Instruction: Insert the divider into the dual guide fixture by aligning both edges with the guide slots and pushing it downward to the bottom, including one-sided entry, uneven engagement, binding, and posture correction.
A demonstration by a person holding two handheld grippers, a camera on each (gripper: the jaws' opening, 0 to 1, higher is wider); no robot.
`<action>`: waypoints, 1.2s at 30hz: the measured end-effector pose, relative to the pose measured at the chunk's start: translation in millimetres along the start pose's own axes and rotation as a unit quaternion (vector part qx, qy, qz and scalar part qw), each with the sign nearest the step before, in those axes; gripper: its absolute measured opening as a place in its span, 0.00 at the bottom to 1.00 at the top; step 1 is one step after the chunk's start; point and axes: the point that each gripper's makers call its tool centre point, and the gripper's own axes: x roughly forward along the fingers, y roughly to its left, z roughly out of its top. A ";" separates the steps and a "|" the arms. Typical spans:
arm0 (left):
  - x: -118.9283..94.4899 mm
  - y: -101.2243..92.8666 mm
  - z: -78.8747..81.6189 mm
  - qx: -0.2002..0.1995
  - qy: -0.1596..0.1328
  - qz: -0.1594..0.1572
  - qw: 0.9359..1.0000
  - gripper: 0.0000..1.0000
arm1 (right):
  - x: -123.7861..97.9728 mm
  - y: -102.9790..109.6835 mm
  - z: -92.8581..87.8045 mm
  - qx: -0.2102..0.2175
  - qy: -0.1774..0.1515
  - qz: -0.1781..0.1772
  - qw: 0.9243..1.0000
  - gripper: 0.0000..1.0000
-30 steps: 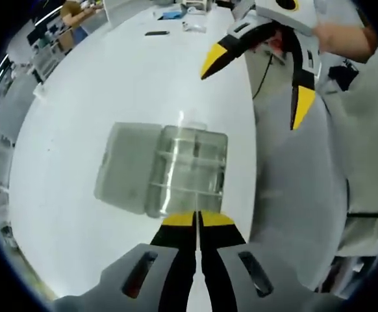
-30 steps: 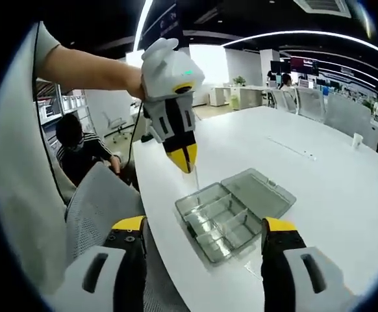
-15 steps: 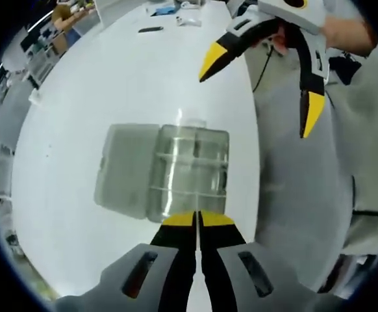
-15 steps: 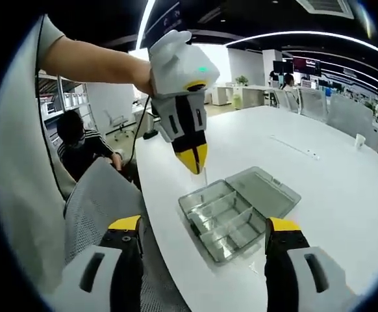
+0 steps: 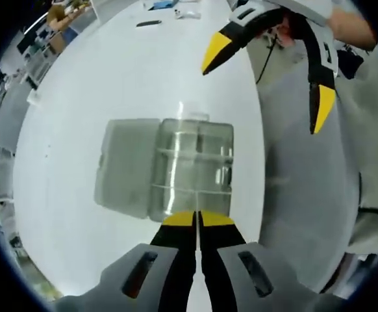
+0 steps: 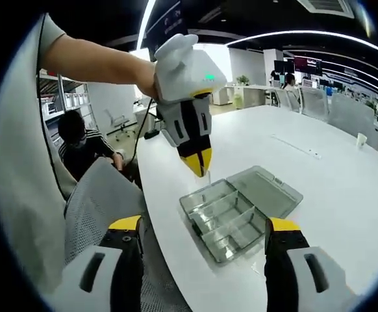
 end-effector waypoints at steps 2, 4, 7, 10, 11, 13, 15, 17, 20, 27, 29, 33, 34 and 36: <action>1.2 -0.4 -0.3 0.001 0.002 -0.001 1.000 0.00 | 0.1 0.9 -0.5 0.001 0.001 0.001 1.000 0.74; 2.8 -0.5 -0.9 0.003 0.004 -0.001 1.000 0.00 | 0.1 1.0 -1.1 0.001 0.001 0.001 1.000 0.74; 5.5 0.0 -2.7 0.006 0.009 0.001 1.000 0.00 | 0.1 1.1 -2.1 0.000 0.002 0.002 1.000 0.73; 7.6 0.5 -3.9 0.006 0.012 0.001 1.000 0.00 | 0.2 1.1 -2.7 0.001 0.003 0.003 1.000 0.74; 8.2 0.5 -4.2 0.006 0.012 0.002 1.000 0.00 | 0.2 1.0 -2.8 0.001 0.003 0.003 1.000 0.74; 9.8 1.1 -5.1 0.006 0.014 0.002 1.000 0.00 | 0.1 0.7 -3.3 0.002 0.004 0.003 1.000 0.74; 10.2 1.4 -5.3 0.006 0.015 0.002 1.000 0.00 | -0.1 0.6 -3.0 0.001 0.004 0.003 1.000 0.73; 10.3 2.2 -5.7 0.004 0.015 0.003 1.000 0.00 | -0.1 0.4 -2.7 0.002 0.003 0.003 1.000 0.73; 10.9 3.1 -6.2 0.003 0.016 0.004 1.000 0.00 | 0.3 0.6 -3.4 0.002 0.005 0.003 1.000 0.73; 14.1 3.7 -5.2 0.002 0.017 0.004 1.000 0.00 | 0.8 0.6 -3.5 0.005 0.003 0.004 1.000 0.73; 15.1 3.9 -5.2 0.002 0.018 0.004 1.000 0.00 | 0.7 0.0 -4.7 0.005 0.005 0.004 1.000 0.73; 17.1 5.1 -6.2 0.003 0.021 0.005 1.000 0.00 | 0.0 -0.7 -5.8 0.007 0.005 0.003 1.000 0.73; 17.7 5.2 -6.6 0.002 0.021 0.005 1.000 0.00 | -0.1 -1.1 -6.2 0.008 0.006 0.003 1.000 0.73; 19.1 5.5 -7.7 0.003 0.023 0.005 1.000 0.00 | -0.1 -1.2 -6.7 0.008 0.006 0.003 1.000 0.73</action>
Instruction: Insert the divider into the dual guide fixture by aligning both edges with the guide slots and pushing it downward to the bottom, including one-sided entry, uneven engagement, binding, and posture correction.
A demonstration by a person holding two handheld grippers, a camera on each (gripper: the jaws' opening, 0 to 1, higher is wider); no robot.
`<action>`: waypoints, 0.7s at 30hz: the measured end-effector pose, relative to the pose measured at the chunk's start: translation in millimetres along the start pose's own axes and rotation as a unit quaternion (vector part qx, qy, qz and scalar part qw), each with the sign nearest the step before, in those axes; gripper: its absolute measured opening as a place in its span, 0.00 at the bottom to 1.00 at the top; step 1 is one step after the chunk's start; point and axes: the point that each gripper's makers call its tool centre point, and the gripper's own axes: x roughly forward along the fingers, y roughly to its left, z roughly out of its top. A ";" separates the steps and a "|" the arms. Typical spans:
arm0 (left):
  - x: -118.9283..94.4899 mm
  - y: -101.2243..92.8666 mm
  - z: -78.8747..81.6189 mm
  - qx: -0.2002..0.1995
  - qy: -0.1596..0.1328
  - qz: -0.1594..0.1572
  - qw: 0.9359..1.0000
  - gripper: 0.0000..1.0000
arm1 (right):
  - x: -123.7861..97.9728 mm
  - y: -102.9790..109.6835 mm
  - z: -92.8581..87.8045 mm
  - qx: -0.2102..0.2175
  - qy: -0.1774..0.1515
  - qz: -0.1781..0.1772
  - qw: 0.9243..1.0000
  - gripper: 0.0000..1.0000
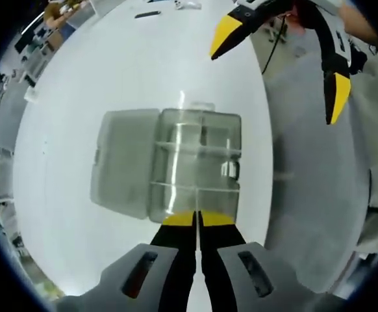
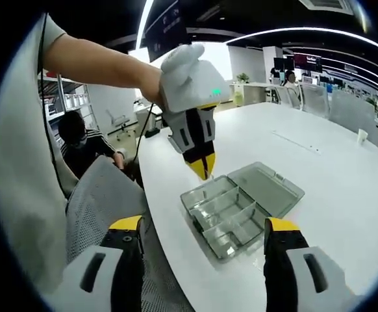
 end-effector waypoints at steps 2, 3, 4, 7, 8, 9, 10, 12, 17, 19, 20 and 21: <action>0.5 0.3 -0.5 0.000 0.001 0.001 1.000 0.00 | -0.1 0.0 0.0 0.001 0.000 0.000 1.000 0.73; 0.6 0.6 -0.3 0.000 0.000 0.001 1.000 0.00 | 0.0 -0.3 -0.1 0.001 -0.001 0.000 1.000 0.73; 0.8 1.0 -0.4 -0.001 0.001 0.002 1.000 0.00 | 0.0 -0.6 -0.2 0.001 -0.001 0.000 1.000 0.73; 1.7 1.3 -0.8 -0.001 0.001 0.002 1.000 0.00 | 0.0 0.0 0.0 0.003 -0.001 0.001 1.000 0.73; 2.3 1.6 -1.0 0.000 0.002 0.002 1.000 0.00 | 0.1 0.1 -0.1 0.002 -0.001 0.001 1.000 0.73; 2.6 1.9 -1.1 0.000 0.002 0.002 1.000 0.00 | 0.1 0.1 -0.2 0.002 0.000 0.001 1.000 0.73; 2.6 1.9 -0.9 0.000 0.002 0.002 1.000 0.00 | 0.0 0.1 -0.1 0.004 -0.001 0.001 1.000 0.72; 3.2 1.7 -0.7 -0.001 0.001 0.002 1.000 0.00 | -0.1 0.4 0.0 0.004 -0.001 0.002 1.000 0.72; 5.2 1.3 -1.6 0.000 0.003 0.002 1.000 0.00 | -0.4 0.0 -0.6 0.004 0.000 0.003 1.000 0.72; 5.7 1.5 -2.1 0.000 0.004 0.002 1.000 0.00 | -0.3 -0.4 -1.7 0.006 0.002 0.004 1.000 0.72; 6.1 1.8 -2.6 -0.001 0.004 0.001 1.000 0.00 | -0.4 -0.6 -1.7 0.006 0.002 0.003 1.000 0.72; 6.2 1.9 -2.5 -0.001 0.004 0.001 1.000 0.00 | -0.5 -0.7 -1.5 0.006 0.001 0.003 1.000 0.72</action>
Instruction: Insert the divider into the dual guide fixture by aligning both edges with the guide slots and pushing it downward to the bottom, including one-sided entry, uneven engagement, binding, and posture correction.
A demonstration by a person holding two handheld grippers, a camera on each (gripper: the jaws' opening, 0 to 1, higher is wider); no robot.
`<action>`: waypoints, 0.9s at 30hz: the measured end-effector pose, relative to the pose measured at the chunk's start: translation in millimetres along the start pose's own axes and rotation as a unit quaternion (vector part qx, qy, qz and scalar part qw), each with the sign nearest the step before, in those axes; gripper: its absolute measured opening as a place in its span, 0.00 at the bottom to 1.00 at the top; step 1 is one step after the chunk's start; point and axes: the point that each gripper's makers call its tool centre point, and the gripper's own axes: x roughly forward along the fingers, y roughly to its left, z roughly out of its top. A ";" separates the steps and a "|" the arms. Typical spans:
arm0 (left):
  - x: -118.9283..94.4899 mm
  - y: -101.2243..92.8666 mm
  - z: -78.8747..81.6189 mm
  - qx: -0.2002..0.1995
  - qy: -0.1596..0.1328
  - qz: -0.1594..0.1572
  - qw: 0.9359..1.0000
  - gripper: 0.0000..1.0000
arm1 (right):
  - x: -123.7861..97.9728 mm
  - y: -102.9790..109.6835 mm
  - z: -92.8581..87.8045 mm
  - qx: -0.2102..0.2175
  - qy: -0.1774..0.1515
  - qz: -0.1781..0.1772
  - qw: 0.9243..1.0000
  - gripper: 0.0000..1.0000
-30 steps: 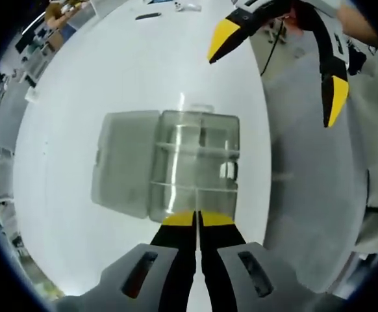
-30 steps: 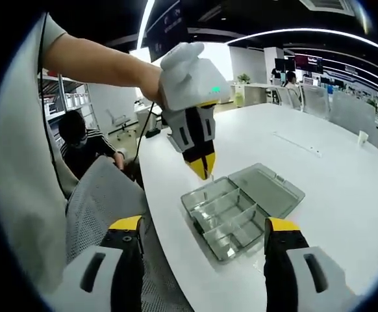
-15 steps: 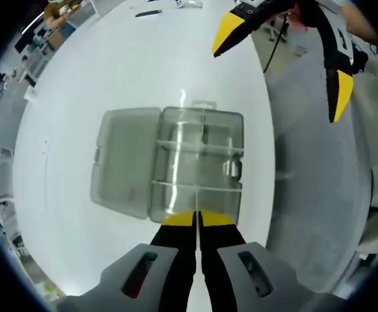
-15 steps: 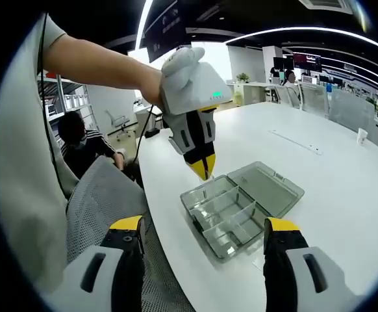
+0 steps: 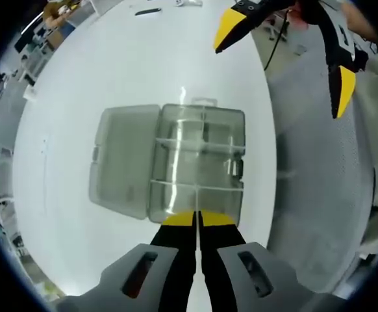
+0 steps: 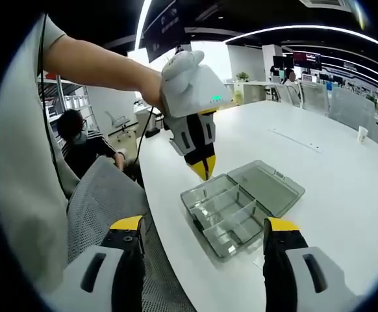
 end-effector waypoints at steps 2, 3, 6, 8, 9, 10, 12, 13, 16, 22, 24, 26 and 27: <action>0.1 0.0 -0.1 0.000 0.000 -0.001 1.000 0.00 | -0.4 -0.3 0.5 0.000 -0.001 0.000 1.000 0.72; 0.1 0.2 -0.2 0.000 0.001 -0.001 1.000 0.00 | -0.4 -0.5 0.5 0.000 -0.001 0.000 1.000 0.72; 0.7 0.1 0.0 -0.001 0.001 -0.002 1.000 0.00 | -0.2 -1.1 -0.2 0.000 0.000 0.000 1.000 0.72; 1.8 -0.6 -0.3 0.000 0.003 -0.003 1.000 0.00 | -0.4 -1.3 -0.1 0.000 0.001 0.000 1.000 0.72; 2.1 -0.8 -0.5 0.001 0.003 -0.003 1.000 0.00 | -0.5 -1.5 0.0 0.000 0.000 -0.001 1.000 0.72; 2.7 -0.7 -0.6 0.001 0.004 -0.003 1.000 0.00 | -0.7 -2.0 -0.1 0.000 0.001 -0.001 1.000 0.72; 2.9 -0.7 -0.6 0.001 0.004 -0.003 1.000 0.00 | -0.8 -2.1 -0.5 0.001 0.000 -0.001 1.000 0.72; 2.7 -0.9 -0.4 0.000 0.004 -0.004 1.000 0.00 | -1.0 -2.4 -0.6 0.000 0.001 -0.001 1.000 0.72; 2.7 -0.8 -0.2 0.002 0.004 -0.003 1.000 0.00 | -1.2 -2.2 -0.3 0.000 0.000 -0.001 1.000 0.72; 4.6 -0.7 -0.9 0.008 0.004 -0.004 1.000 0.00 | -0.8 -1.5 0.2 0.000 0.001 0.000 1.000 0.72; 4.9 -0.2 -0.8 0.012 0.004 -0.003 1.000 0.00 | -0.7 -1.3 0.5 0.000 0.000 0.000 1.000 0.72; 5.3 -0.1 -0.8 0.013 0.004 -0.004 1.000 0.00 | -0.7 -1.4 0.4 0.000 0.001 0.000 1.000 0.72; 5.6 0.4 -1.0 0.018 0.005 -0.004 1.000 0.00 | -0.7 -1.5 0.4 0.000 0.000 0.000 1.000 0.72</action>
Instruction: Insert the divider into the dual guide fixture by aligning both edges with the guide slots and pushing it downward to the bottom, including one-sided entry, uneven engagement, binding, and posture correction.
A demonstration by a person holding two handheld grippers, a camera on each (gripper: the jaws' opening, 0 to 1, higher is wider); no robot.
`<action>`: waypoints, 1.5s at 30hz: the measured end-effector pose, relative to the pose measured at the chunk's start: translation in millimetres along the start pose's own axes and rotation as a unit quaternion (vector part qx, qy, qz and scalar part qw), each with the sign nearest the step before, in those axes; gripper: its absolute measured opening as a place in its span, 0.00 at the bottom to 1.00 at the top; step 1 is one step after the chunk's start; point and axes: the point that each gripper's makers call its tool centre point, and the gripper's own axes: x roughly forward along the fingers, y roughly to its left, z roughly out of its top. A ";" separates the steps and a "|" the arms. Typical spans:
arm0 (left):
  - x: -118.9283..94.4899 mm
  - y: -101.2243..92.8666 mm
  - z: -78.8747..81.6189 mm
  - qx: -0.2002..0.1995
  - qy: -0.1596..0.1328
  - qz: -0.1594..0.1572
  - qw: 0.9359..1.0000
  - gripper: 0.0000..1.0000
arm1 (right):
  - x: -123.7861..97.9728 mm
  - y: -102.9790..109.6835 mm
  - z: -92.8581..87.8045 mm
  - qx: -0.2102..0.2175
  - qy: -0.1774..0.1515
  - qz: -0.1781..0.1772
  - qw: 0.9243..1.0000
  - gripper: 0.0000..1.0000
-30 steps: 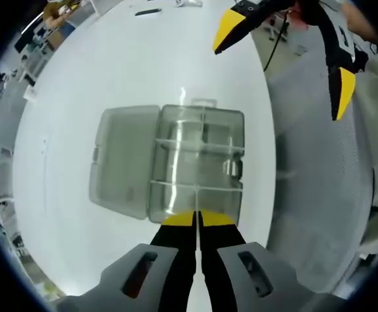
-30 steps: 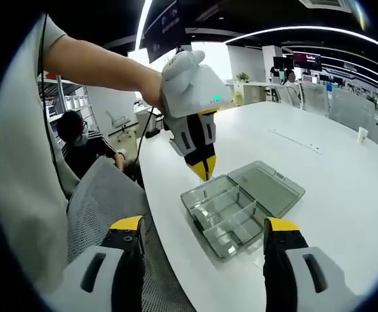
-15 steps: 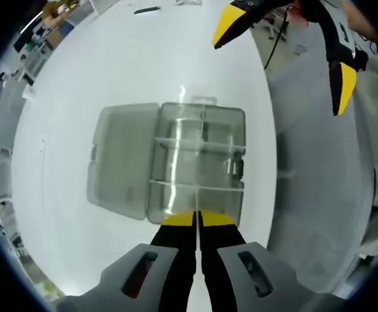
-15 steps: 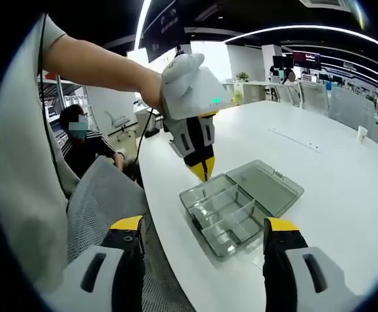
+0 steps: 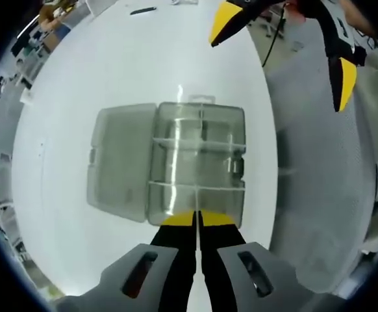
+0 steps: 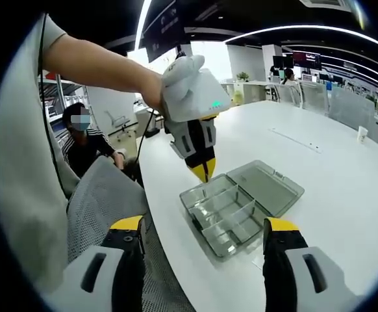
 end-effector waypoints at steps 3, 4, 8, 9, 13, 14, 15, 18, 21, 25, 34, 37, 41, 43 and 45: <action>0.3 -0.3 0.1 0.003 0.001 -0.002 1.000 0.00 | 0.0 -0.5 -0.3 0.000 0.000 -0.001 1.000 0.72; 0.3 -0.2 0.2 0.006 0.001 -0.003 1.000 0.00 | 0.0 -0.3 -0.1 0.000 0.000 0.000 1.000 0.72; 1.5 0.5 -0.2 0.012 0.001 -0.007 1.000 0.00 | -0.3 -0.5 0.2 0.001 0.000 -0.001 1.000 0.72; 1.7 0.5 -0.4 0.013 0.002 -0.008 1.000 0.00 | -0.4 -0.5 0.0 0.000 0.000 -0.001 1.000 0.72; 3.2 1.0 -0.9 0.011 0.003 -0.015 1.000 0.00 | -0.7 -1.2 -0.1 0.001 0.000 -0.001 1.000 0.72; 3.5 1.1 -0.8 0.011 0.003 -0.016 1.000 0.00 | -0.7 -1.1 0.0 0.002 0.000 -0.001 1.000 0.72; 3.6 1.1 -0.8 0.011 0.003 -0.017 1.000 0.00 | -0.7 -1.2 -0.1 0.002 -0.001 -0.001 1.000 0.72; 3.5 0.9 -0.2 0.012 0.004 -0.021 1.000 0.00 | -0.7 -1.2 0.4 0.002 -0.002 -0.001 1.000 0.72; 4.1 1.4 -0.7 0.012 0.006 -0.024 1.000 0.00 | -0.5 -1.0 0.3 0.002 -0.001 0.000 1.000 0.71; 5.1 0.9 -2.1 0.014 0.008 -0.027 1.000 0.00 | -0.5 -0.5 0.1 0.003 -0.001 0.000 1.000 0.71; 7.8 0.9 -4.6 0.012 0.011 -0.032 0.999 0.00 | -0.6 -0.7 0.5 0.004 -0.002 0.001 1.000 0.71; 9.5 0.9 -4.8 0.012 0.013 -0.033 0.999 0.00 | -0.3 -0.1 0.2 0.004 -0.001 0.001 1.000 0.71; 10.9 0.6 -5.0 0.014 0.015 -0.033 0.999 0.00 | -0.9 -0.6 -0.1 0.005 -0.001 0.000 1.000 0.71; 11.3 0.4 -5.1 0.015 0.016 -0.034 0.999 0.00 | -1.2 -0.8 0.4 0.005 -0.001 -0.001 1.000 0.71; 11.6 0.4 -4.9 0.015 0.017 -0.033 0.999 0.00 | -1.3 -0.9 0.4 0.005 -0.002 -0.001 1.000 0.71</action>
